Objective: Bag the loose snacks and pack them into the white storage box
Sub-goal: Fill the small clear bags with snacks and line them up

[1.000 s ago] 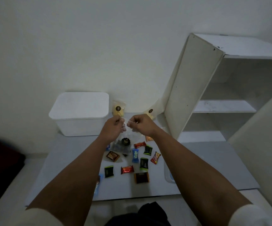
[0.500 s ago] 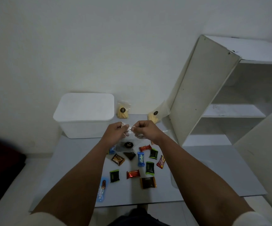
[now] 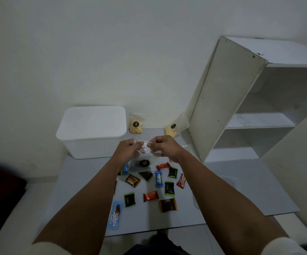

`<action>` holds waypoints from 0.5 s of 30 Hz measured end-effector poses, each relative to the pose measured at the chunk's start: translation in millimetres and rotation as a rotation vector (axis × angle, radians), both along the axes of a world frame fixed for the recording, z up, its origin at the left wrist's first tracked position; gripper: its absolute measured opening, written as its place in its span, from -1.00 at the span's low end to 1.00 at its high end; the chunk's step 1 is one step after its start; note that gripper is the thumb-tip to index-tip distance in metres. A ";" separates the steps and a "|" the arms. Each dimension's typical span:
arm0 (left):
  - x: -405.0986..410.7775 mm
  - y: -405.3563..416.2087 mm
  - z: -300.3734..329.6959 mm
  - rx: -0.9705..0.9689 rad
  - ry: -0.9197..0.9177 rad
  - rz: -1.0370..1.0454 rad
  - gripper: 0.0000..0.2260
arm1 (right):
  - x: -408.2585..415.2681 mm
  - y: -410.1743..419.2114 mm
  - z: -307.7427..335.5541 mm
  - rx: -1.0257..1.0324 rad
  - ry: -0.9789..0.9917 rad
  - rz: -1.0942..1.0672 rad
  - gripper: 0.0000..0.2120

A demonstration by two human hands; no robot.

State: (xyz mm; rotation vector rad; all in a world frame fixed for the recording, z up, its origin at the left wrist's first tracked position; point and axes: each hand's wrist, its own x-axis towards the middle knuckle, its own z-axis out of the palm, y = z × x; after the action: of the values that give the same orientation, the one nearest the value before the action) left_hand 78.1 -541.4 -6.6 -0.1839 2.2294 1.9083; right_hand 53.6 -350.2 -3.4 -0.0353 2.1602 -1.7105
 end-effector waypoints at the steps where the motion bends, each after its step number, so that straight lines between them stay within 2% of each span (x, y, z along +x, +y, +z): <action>1: 0.5 -0.1 -0.3 0.010 -0.015 0.002 -0.85 | 1.6 -0.6 0.6 0.005 0.007 0.005 -0.88; 6: 4.6 -2.0 1.8 -0.058 0.057 -0.030 -0.80 | 5.0 -0.2 -1.2 0.028 0.024 -0.047 -0.78; 9: 5.9 -7.5 1.5 -0.064 0.078 -0.014 -0.78 | 6.0 -0.1 -3.7 -0.017 -0.018 -0.069 -0.80; 15: 7.2 -8.8 1.6 -0.020 0.033 0.021 -0.81 | 10.0 -5.5 1.3 0.010 0.027 -0.082 -0.84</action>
State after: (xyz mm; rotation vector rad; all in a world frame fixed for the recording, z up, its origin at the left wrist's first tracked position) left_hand 85.3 -550.2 -5.0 -0.1807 2.2773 1.9140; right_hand 63.6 -355.7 -2.1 0.0335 2.2181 -1.7537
